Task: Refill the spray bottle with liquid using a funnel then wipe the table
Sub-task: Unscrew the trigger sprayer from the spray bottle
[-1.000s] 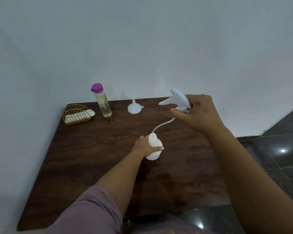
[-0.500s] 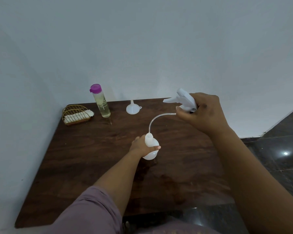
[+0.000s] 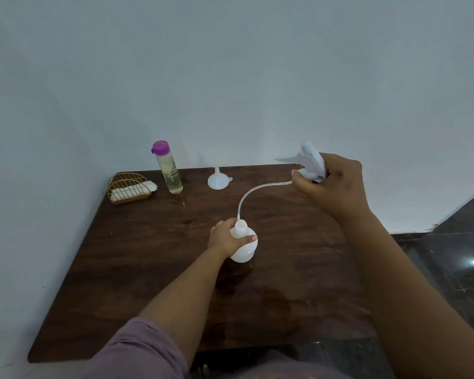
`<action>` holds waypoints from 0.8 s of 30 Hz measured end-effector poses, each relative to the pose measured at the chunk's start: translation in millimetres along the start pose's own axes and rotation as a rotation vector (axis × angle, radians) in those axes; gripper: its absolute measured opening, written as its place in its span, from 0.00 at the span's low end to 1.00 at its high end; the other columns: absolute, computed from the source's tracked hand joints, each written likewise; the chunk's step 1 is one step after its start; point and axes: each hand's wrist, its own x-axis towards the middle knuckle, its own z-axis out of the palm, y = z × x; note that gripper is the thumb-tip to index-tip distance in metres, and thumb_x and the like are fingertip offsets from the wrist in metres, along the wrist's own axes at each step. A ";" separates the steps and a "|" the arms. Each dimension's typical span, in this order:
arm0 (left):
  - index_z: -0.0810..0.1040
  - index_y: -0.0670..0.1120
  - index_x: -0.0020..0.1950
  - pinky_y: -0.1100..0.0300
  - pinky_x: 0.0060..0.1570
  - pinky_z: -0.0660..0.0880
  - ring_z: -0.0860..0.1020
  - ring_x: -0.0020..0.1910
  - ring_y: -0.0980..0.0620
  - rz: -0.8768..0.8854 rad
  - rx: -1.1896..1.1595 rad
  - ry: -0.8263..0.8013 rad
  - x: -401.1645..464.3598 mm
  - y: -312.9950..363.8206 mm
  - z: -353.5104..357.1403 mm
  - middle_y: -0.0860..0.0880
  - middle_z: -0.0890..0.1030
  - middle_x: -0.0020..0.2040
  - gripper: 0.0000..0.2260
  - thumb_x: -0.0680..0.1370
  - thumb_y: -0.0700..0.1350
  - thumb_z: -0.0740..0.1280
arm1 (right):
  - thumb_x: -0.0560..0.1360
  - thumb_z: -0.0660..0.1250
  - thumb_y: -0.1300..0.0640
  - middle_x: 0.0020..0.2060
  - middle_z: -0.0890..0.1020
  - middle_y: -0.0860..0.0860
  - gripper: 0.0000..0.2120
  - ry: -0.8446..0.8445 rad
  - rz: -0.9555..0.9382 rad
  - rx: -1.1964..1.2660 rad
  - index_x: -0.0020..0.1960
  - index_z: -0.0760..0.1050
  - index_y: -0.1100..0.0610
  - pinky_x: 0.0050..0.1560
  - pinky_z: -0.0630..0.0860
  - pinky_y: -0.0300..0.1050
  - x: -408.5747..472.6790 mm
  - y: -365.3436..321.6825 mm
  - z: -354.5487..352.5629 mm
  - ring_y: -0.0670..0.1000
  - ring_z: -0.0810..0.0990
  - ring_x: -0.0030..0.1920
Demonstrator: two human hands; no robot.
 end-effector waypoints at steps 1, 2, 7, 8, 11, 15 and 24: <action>0.74 0.57 0.65 0.45 0.61 0.74 0.70 0.66 0.47 0.009 0.000 0.021 -1.9 0.1 -1.1 0.53 0.74 0.65 0.37 0.60 0.71 0.71 | 0.68 0.72 0.60 0.23 0.65 0.50 0.16 0.013 0.017 0.018 0.29 0.66 0.60 0.29 0.59 0.33 1.0 0.8 -1.6 0.48 0.63 0.28; 0.74 0.57 0.65 0.45 0.62 0.74 0.69 0.67 0.47 0.014 -0.010 0.035 -3.0 0.5 -2.5 0.53 0.74 0.66 0.36 0.61 0.70 0.72 | 0.67 0.72 0.60 0.23 0.65 0.49 0.16 0.025 0.029 0.027 0.29 0.66 0.59 0.29 0.58 0.33 2.1 2.3 -3.1 0.48 0.62 0.27; 0.71 0.57 0.70 0.43 0.64 0.73 0.69 0.70 0.46 0.031 -0.085 0.079 -9.7 13.3 -14.0 0.51 0.72 0.70 0.44 0.57 0.72 0.73 | 0.69 0.72 0.56 0.27 0.74 0.52 0.10 0.107 0.135 0.035 0.33 0.74 0.59 0.28 0.62 0.31 4.0 14.4 -9.4 0.45 0.68 0.28; 0.70 0.56 0.71 0.44 0.65 0.73 0.69 0.70 0.46 0.035 -0.107 0.093 -10.2 16.6 -15.7 0.51 0.71 0.71 0.44 0.58 0.71 0.74 | 0.69 0.72 0.55 0.26 0.73 0.49 0.10 0.128 0.154 0.040 0.33 0.73 0.57 0.28 0.62 0.30 3.3 16.8 -10.6 0.44 0.68 0.27; 0.69 0.54 0.72 0.45 0.65 0.72 0.68 0.70 0.48 0.068 -0.161 0.159 -13.8 27.6 -21.0 0.51 0.72 0.70 0.42 0.61 0.66 0.77 | 0.70 0.71 0.56 0.25 0.69 0.42 0.13 0.172 0.195 0.007 0.33 0.68 0.54 0.28 0.62 0.28 0.5 27.3 -13.3 0.44 0.69 0.26; 0.70 0.51 0.70 0.51 0.64 0.71 0.68 0.69 0.50 0.128 -0.174 0.279 -16.7 39.8 -21.5 0.51 0.74 0.68 0.34 0.69 0.60 0.75 | 0.72 0.71 0.54 0.29 0.73 0.48 0.09 0.153 0.238 -0.029 0.38 0.74 0.57 0.32 0.64 0.34 -9.0 50.9 -14.4 0.46 0.69 0.30; 0.70 0.51 0.70 0.50 0.65 0.70 0.67 0.69 0.50 0.232 -0.103 0.347 -25.3 49.4 -3.4 0.53 0.74 0.68 0.25 0.75 0.53 0.71 | 0.68 0.75 0.57 0.53 0.70 0.55 0.19 -0.117 0.290 -0.179 0.58 0.78 0.57 0.49 0.73 0.42 -59.9 104.6 7.1 0.50 0.73 0.48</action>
